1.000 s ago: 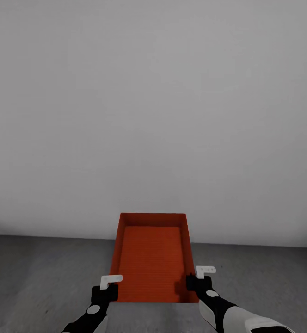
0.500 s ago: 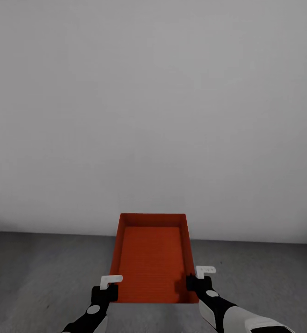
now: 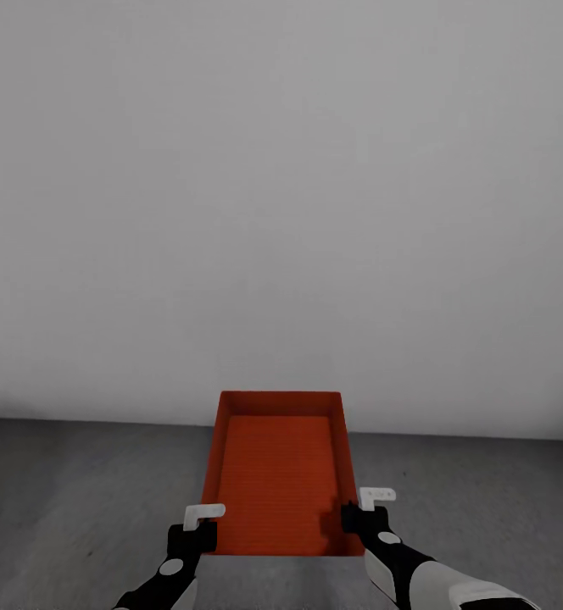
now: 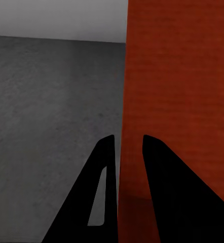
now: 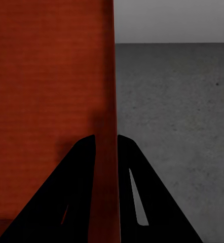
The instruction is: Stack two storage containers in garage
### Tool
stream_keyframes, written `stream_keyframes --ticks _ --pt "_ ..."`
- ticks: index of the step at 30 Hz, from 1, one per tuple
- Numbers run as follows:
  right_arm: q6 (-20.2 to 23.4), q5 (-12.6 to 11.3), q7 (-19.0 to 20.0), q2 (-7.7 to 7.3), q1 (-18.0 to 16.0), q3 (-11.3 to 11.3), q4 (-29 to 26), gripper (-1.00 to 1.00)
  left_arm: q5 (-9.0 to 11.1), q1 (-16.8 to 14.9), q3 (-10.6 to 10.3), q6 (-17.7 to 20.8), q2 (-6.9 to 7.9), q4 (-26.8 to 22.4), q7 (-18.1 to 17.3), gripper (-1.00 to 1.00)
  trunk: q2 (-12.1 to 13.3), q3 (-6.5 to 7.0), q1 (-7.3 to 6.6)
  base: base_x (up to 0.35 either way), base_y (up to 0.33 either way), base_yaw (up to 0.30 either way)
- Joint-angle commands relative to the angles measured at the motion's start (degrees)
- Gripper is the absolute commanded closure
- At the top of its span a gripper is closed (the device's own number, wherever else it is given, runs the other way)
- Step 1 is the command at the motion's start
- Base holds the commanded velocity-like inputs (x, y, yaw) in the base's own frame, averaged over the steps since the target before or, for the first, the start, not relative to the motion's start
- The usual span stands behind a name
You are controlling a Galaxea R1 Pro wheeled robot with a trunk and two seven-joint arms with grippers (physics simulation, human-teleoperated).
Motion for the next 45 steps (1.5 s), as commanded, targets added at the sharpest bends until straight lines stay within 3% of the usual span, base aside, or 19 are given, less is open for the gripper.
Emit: stream_keyframes --ticks 1,45 --pt "-0.33 -1.33 -0.95 -0.74 -0.07 -4.00 0.13 1.00 -0.64 -0.06 0.53 -0.56 0.02 -0.19 0.07 1.00 -0.07 -0.17 0.01 0.000 0.000 0.000" --pt "-0.33 -1.31 -0.95 -0.74 -0.08 -4.00 0.13 1.00 -0.49 -0.06 0.73 -0.56 0.01 -0.04 0.74 1.00 -0.07 -4.28 0.01 0.000 0.000 0.000"
